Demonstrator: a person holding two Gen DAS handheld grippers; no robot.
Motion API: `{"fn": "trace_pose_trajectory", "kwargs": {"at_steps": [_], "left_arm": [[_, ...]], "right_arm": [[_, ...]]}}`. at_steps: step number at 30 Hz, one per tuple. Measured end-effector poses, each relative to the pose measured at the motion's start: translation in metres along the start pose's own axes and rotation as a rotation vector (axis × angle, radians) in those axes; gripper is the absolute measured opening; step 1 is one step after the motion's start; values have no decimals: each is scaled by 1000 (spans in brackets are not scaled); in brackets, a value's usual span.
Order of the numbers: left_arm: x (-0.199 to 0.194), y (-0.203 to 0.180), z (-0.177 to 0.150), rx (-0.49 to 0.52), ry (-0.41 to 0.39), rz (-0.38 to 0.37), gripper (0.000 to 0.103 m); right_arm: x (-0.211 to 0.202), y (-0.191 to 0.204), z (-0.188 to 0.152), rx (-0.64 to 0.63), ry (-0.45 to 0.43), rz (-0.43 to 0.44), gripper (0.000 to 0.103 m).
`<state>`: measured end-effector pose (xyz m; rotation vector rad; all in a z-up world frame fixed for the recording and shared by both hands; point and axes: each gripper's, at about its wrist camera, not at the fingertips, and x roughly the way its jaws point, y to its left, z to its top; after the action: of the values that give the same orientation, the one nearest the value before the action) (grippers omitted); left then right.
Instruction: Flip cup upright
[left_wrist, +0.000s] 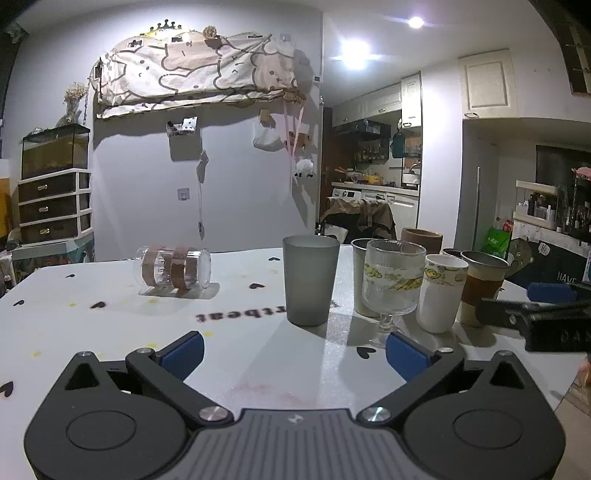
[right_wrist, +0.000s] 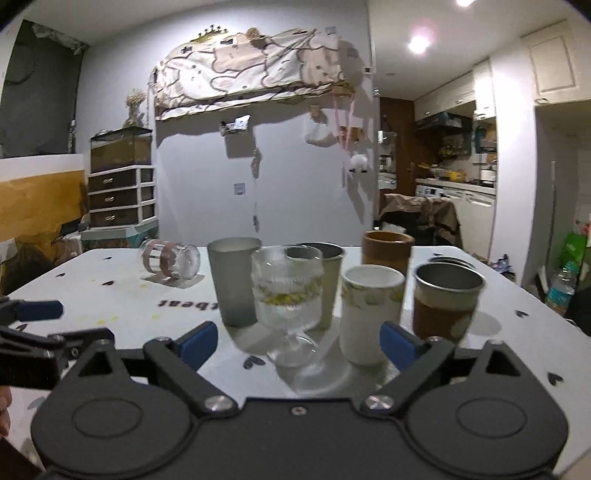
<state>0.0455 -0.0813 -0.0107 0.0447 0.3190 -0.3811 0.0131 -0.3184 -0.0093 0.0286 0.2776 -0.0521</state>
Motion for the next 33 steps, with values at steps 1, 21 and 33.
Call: {"fn": "trace_pose_trajectory", "kwargs": {"at_steps": [1, 21, 33], "left_arm": [[-1, 0, -1, -6, -1, -1, 103], [-10, 2, -17, -20, 19, 40, 103], [-11, 0, -17, -18, 20, 42, 103]], "right_arm": [[-3, 0, -3, -4, -5, -6, 99], [-22, -6, -29, -4, -4, -43, 103], [-23, -4, -30, -7, -7, -44, 103]]}}
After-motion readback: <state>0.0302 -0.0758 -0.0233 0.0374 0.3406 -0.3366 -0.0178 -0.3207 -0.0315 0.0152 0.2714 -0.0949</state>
